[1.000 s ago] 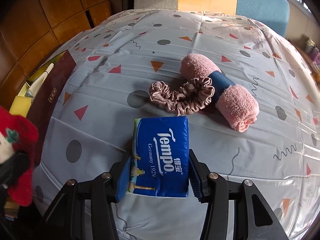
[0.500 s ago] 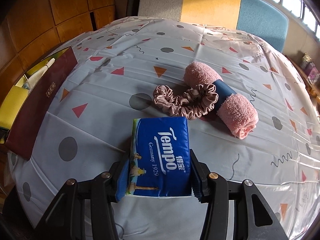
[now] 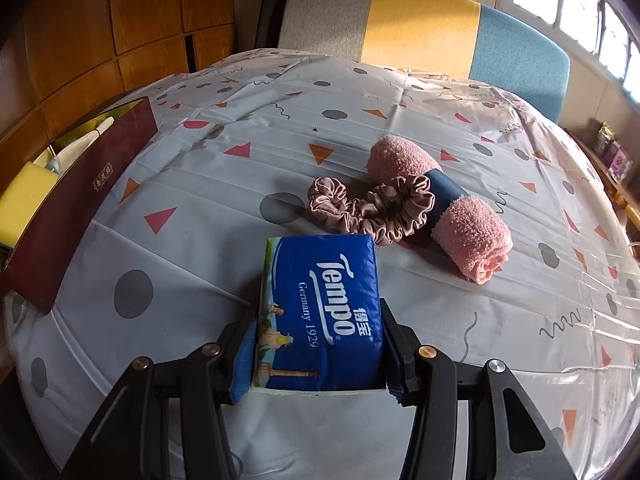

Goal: Organize soft objects
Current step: 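Carry the sock doll toward the tray with the left gripper while the right holds the tissues, then lower the red sock doll into the gold tray and open the left gripper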

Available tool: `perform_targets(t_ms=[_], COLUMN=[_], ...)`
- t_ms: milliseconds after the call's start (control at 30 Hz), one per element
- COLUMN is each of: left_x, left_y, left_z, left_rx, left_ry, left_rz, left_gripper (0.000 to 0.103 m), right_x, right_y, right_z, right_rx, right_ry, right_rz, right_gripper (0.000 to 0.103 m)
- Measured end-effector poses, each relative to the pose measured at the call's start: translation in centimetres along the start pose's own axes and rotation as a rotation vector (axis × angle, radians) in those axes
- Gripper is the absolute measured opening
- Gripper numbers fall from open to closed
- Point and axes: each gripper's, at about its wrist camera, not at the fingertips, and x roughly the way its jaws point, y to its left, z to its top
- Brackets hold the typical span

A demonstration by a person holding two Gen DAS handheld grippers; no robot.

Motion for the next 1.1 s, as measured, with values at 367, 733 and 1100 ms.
perform_targets(t_ms=[367,733,1100], left_x=[-1.8,2.8,11.5], left_y=[12.9,21.6,22.9], left_z=[-0.4,-3.1,0.6], left_rx=[-0.269,-0.442,-0.348], left_ry=[0.001,0.156,0.253], left_rz=[0.154,0.210,0.216], left_gripper=[0.027,0.027,0.027], right_x=[-0.1,0.0,0.0], right_y=[0.1,0.2,0.1], right_z=[-0.1,-0.1,-0.1], right_rx=[0.001,-0.004,0.003], right_ry=[-0.009,-0.009,-0.010], right_rz=[-0.008,-0.018,-0.014], right_gripper=[0.052,0.052,0.053])
